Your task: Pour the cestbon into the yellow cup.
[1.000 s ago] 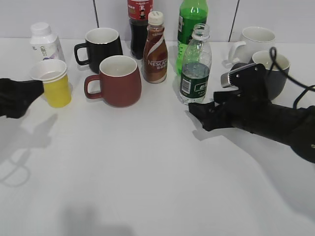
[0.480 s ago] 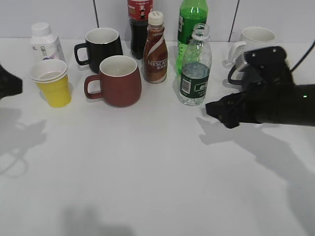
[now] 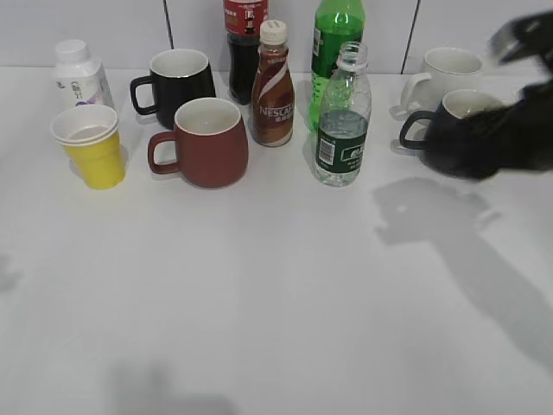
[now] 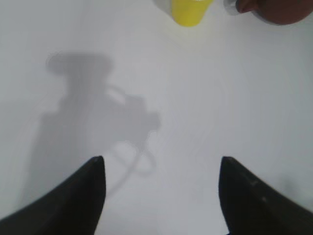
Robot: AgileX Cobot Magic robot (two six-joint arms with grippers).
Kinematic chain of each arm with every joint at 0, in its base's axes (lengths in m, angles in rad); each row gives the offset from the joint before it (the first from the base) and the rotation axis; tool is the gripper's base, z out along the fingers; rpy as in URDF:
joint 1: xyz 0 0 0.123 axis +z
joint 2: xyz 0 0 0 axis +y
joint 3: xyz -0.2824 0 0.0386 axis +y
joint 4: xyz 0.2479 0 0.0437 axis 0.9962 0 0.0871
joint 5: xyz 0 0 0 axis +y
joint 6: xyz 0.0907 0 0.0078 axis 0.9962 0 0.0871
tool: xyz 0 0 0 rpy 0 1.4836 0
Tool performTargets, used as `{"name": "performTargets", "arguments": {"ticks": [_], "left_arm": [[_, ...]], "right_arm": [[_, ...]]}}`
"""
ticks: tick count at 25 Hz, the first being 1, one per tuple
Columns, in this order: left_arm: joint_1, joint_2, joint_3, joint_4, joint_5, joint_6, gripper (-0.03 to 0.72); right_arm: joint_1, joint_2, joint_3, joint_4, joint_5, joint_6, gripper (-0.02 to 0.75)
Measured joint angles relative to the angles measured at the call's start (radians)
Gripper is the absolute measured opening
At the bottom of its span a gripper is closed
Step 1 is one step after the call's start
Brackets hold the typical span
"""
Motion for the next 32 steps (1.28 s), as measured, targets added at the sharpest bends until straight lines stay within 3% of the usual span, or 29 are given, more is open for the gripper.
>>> {"name": "performTargets", "arguments": {"ticks": [6, 9, 11, 13, 15, 21, 23, 27, 32], "left_arm": [[0.0, -0.166, -0.001, -0.002, 0.033, 0.001, 0.548], [0.0, -0.243, -0.001, -0.026, 0.034, 0.002, 0.548], [0.0, -0.289, -0.001, -0.037, 0.036, 0.003, 0.548], [0.0, -0.323, 0.0, -0.05, 0.036, 0.024, 0.545], [0.0, -0.357, 0.017, -0.075, 0.035, 0.067, 0.535], [0.0, -0.479, 0.153, -0.118, 0.037, 0.166, 0.512], [0.0, -0.526, 0.205, -0.106, 0.037, 0.189, 0.51], [0.0, -0.618, 0.307, -0.099, 0.04, 0.261, 0.503], [0.0, -0.713, 0.379, -0.105, 0.032, 0.288, 0.503]], "right_arm": [[0.0, -0.125, 0.0, -0.012, 0.207, -0.08, 0.48], [0.0, -0.152, 0.0, 0.007, 0.487, -0.2, 0.459], [0.0, -0.165, -0.004, 0.097, 0.709, -0.271, 0.456], [0.0, -0.187, -0.019, 0.273, 0.833, -0.406, 0.45], [0.0, -0.223, -0.045, 0.541, 0.877, -0.608, 0.449], [0.0, -0.43, -0.07, 1.471, 0.929, -1.491, 0.449], [0.002, -0.546, -0.07, 1.685, 0.991, -1.712, 0.449], [0.002, -0.72, -0.046, 1.889, 1.113, -1.88, 0.449], [0.002, -0.961, 0.029, 1.936, 1.258, -1.901, 0.449]]}}
